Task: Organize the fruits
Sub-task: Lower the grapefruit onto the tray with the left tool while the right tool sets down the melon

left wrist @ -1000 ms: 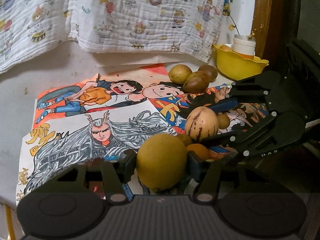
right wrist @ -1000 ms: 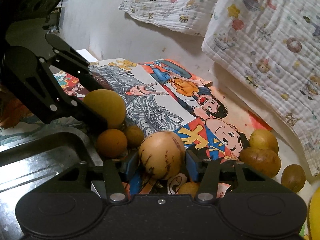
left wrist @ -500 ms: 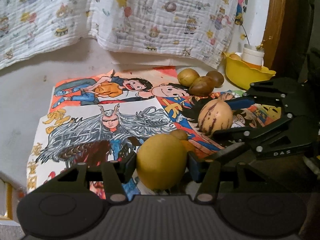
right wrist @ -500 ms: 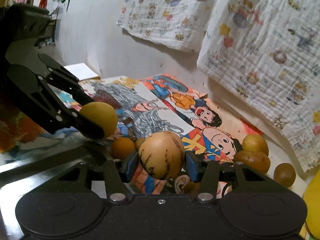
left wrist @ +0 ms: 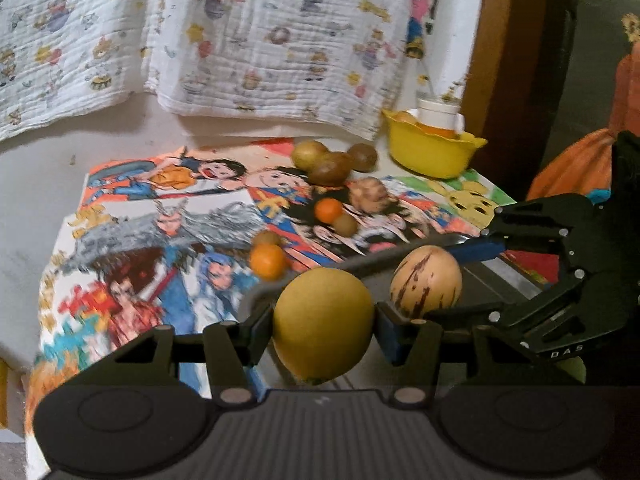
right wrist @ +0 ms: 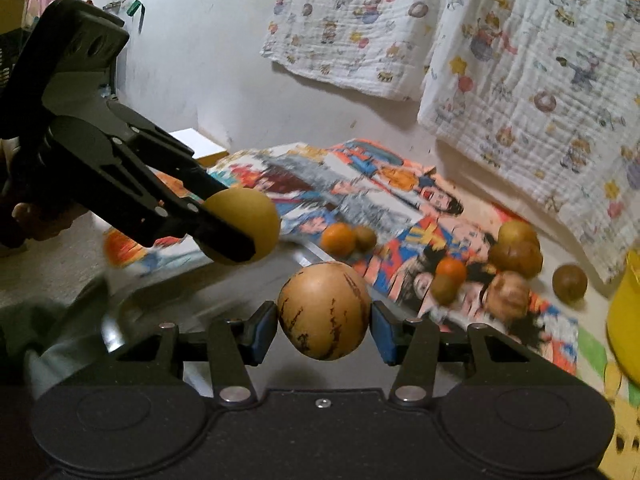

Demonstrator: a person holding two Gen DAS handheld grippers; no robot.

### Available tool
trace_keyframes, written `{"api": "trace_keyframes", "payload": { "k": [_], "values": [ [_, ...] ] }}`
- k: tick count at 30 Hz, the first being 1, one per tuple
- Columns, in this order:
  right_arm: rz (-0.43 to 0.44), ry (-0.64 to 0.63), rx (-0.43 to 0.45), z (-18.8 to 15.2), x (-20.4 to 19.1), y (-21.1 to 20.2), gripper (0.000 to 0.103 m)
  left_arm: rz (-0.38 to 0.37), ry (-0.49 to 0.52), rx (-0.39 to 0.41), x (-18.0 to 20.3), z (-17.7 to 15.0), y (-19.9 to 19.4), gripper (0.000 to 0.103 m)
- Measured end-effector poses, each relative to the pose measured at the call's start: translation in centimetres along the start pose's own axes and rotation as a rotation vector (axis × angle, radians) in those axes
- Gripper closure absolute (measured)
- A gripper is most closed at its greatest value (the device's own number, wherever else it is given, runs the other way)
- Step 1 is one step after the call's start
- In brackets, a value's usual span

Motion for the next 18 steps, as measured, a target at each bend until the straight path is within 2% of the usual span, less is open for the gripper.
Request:
{"api": "trace_keyframes", "payload": {
  "k": [9,18],
  "values": [
    [0.004,0.036,-0.058,-3.3,-2.0,-2.7,0.050,-0.033,0.032,-0.047,3.6,-3.2,-1.1,0.044],
    [-0.021,0.058,-0.068,-4.4,-2.1,-3.4,0.050,0.014,0.035,-0.083,4.1,-4.1,-0.8,0.044]
  ]
}}
Point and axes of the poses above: each gripper's, at about its wrist camera, not at the fingertips, and y roughly the way its jaws point, x to its right, z to its top, the point moved 1 cm from there along y, roughly the way its jaws point, and after that the axes turned 5 degrees about -z, right-handed, at the moved point
